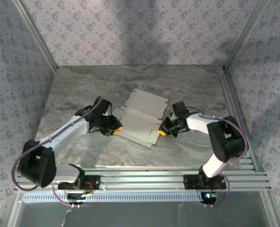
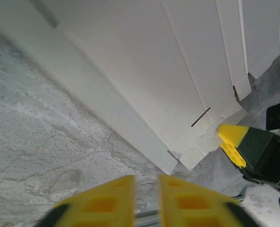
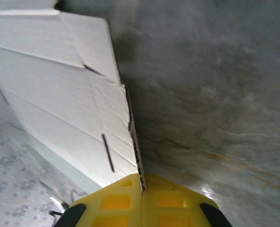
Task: Fold the paper box
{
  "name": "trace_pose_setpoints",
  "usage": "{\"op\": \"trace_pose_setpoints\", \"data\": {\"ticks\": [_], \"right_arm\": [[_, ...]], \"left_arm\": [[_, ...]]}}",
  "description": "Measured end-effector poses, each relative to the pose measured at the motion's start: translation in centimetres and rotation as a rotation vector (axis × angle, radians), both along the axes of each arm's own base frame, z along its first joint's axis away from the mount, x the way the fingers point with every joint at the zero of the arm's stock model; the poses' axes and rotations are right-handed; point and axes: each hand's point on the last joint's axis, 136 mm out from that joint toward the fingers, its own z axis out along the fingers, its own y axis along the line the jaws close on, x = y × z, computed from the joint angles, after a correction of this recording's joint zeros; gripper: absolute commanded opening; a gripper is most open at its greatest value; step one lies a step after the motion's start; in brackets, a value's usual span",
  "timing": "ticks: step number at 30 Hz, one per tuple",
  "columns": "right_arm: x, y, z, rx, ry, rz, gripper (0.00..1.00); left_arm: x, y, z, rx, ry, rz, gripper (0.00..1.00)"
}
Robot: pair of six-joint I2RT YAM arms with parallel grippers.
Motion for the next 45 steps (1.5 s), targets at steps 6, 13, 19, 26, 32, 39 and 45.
{"op": "trace_pose_setpoints", "data": {"ticks": [6,13,19,26,32,39,45], "right_arm": [[6.6,1.7,7.9,0.134,-0.087,-0.176,0.0],[9.9,2.6,13.9,0.253,-0.106,-0.295,0.0],[9.6,2.7,13.7,0.263,-0.046,-0.341,0.0],[8.6,2.7,14.7,0.272,-0.037,-0.356,0.0],[6.8,2.3,13.7,0.249,0.005,-0.356,0.0],[4.6,0.0,13.7,0.058,0.001,-0.256,0.66],[7.3,-4.4,23.6,-0.058,-0.302,-0.228,0.64]], "left_arm": [[1.7,1.3,2.1,-0.127,-0.058,0.223,0.68],[6.6,-0.7,3.6,-0.262,-0.1,0.378,0.72],[9.5,-3.3,2.5,-0.297,-0.036,0.403,0.7],[10.3,-4.7,1.7,-0.325,-0.02,0.421,0.5],[11.4,-5.0,0.5,-0.3,-0.014,0.422,0.0],[14.6,-3.9,7.1,-0.015,-0.22,0.1,0.0],[14.7,-3.7,12.5,0.387,-0.495,-0.38,0.0]]}}
